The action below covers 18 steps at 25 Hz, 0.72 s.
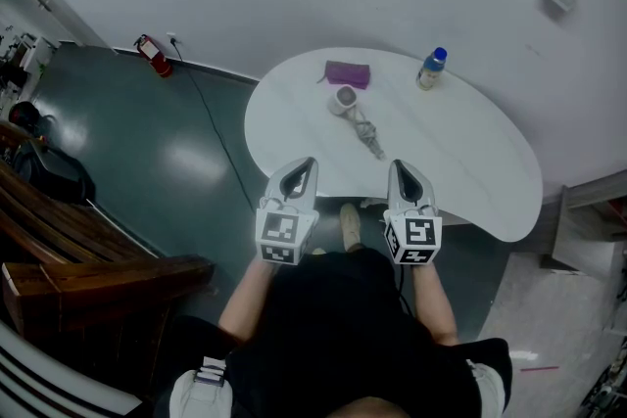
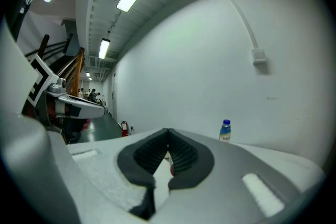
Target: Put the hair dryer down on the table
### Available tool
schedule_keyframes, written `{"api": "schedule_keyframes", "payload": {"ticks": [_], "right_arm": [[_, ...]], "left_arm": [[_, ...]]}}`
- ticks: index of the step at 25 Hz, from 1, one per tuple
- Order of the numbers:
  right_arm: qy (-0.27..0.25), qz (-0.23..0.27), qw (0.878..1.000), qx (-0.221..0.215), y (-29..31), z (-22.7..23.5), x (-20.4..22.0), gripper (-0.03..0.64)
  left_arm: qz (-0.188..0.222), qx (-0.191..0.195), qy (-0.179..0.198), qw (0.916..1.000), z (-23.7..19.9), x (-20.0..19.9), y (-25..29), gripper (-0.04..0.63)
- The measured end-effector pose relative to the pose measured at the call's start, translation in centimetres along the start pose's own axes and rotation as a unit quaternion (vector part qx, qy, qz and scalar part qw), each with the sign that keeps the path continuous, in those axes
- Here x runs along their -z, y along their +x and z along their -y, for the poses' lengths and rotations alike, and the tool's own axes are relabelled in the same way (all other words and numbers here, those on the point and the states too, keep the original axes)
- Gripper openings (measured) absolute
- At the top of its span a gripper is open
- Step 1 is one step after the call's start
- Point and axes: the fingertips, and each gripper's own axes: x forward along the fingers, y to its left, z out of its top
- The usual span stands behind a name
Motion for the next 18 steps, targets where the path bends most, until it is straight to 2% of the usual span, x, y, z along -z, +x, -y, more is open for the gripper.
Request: {"api": "schedule_keyframes", "payload": {"ticks": [18], "right_arm": [[-0.005, -0.006, 1.0, -0.001, 0.17, 0.23, 0.64, 0.003]], "left_arm": [[-0.005, 0.003, 0.001, 1.0, 0.35, 0.36, 0.6, 0.005]]}}
